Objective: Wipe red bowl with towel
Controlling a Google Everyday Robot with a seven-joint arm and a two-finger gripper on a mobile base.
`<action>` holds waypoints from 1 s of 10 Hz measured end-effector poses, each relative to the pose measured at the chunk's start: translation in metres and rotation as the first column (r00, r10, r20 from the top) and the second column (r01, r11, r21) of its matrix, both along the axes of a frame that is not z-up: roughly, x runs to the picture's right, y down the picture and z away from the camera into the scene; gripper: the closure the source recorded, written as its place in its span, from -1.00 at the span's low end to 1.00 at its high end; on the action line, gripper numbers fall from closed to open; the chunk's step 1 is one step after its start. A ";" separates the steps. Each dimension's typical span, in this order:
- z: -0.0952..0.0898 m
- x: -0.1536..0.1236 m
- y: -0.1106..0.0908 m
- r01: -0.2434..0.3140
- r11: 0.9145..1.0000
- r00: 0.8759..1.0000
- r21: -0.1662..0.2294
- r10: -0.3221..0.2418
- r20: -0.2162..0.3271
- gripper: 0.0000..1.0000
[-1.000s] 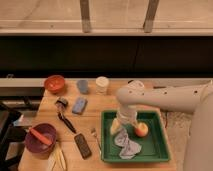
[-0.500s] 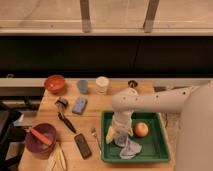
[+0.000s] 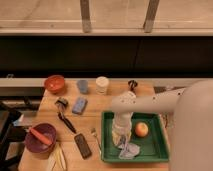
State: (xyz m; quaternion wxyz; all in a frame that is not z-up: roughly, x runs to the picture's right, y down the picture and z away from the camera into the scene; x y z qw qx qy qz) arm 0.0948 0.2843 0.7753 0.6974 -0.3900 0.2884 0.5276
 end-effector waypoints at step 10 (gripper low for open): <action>-0.040 0.020 -0.192 -0.048 0.927 0.998 0.371 0.056 -0.012 1.00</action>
